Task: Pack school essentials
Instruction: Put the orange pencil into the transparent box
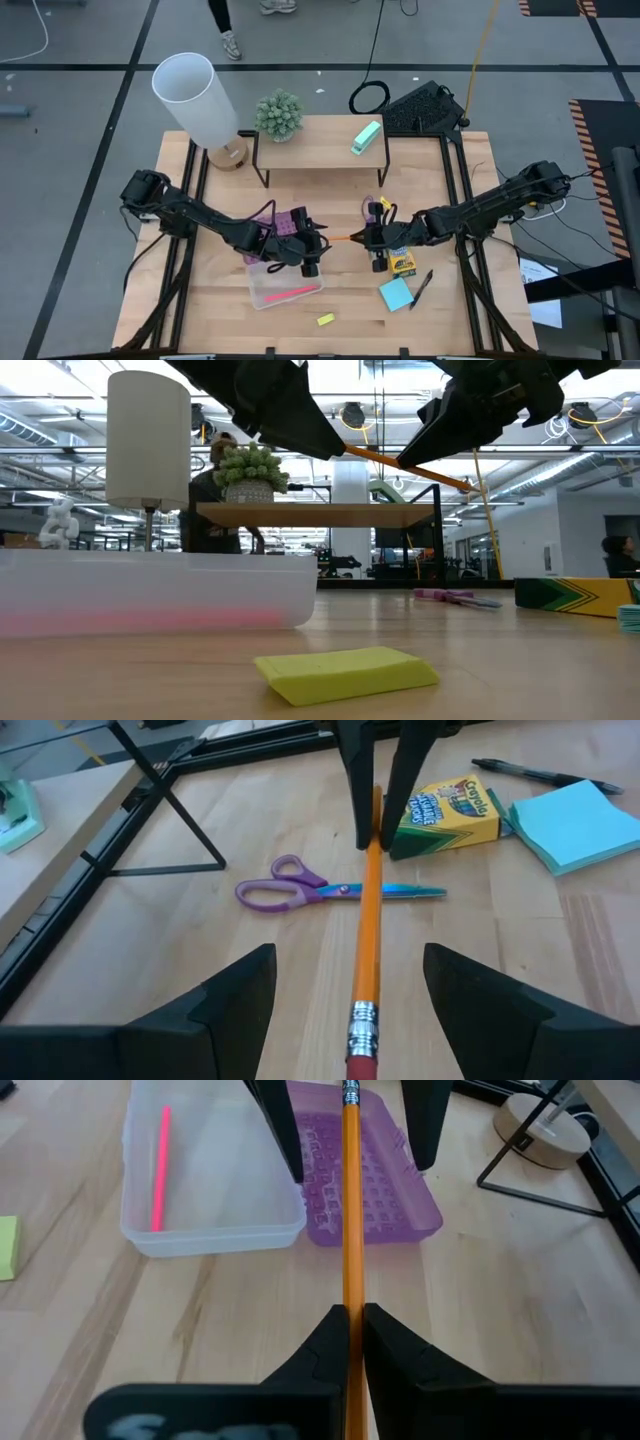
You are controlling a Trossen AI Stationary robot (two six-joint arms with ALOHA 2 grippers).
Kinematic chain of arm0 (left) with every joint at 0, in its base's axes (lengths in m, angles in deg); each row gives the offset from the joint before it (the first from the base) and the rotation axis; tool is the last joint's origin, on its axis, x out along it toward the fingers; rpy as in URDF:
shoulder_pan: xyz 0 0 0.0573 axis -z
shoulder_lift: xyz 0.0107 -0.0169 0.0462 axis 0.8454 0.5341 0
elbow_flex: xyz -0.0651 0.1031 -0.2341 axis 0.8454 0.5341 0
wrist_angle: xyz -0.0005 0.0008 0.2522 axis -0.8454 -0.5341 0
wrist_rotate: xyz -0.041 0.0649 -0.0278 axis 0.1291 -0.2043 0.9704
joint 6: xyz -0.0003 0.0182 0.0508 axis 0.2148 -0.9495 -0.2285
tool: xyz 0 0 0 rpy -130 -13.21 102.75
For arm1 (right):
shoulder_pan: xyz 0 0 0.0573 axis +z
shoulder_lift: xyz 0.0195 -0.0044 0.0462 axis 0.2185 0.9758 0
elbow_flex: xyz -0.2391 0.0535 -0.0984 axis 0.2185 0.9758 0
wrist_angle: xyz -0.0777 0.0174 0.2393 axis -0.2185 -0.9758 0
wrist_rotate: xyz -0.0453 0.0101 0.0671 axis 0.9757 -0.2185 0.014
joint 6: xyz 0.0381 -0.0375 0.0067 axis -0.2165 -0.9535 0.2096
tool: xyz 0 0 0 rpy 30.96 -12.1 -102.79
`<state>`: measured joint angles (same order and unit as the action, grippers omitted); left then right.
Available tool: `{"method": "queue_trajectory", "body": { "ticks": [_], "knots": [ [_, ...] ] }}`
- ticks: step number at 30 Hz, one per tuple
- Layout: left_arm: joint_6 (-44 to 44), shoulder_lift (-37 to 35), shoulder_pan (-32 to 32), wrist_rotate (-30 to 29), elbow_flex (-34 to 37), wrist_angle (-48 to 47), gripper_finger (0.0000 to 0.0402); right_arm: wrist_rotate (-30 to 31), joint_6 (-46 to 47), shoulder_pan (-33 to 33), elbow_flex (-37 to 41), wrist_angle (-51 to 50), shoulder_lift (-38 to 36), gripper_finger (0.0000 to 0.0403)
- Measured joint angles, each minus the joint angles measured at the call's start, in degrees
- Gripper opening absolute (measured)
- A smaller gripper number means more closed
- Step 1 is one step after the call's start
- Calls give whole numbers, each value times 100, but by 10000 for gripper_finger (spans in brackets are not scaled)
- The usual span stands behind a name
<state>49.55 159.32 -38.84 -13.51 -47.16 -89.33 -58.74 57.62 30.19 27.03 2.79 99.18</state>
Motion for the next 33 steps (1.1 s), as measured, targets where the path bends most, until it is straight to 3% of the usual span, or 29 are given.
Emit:
{"method": "queue_trajectory", "body": {
  "ticks": [7,18,24,33],
  "knots": [
    [-24,0,1,6,0,4,238,0,0,0,0,0,-1,13],
    [-70,-2,-6,160,0,9,104,9,0,0,0,75,0,13],
    [-72,-2,-44,153,0,7,51,22,1,0,0,129,0,13],
    [-169,-2,-39,271,0,-4,22,24,-20,-2,0,131,-2,16]
  ]
}}
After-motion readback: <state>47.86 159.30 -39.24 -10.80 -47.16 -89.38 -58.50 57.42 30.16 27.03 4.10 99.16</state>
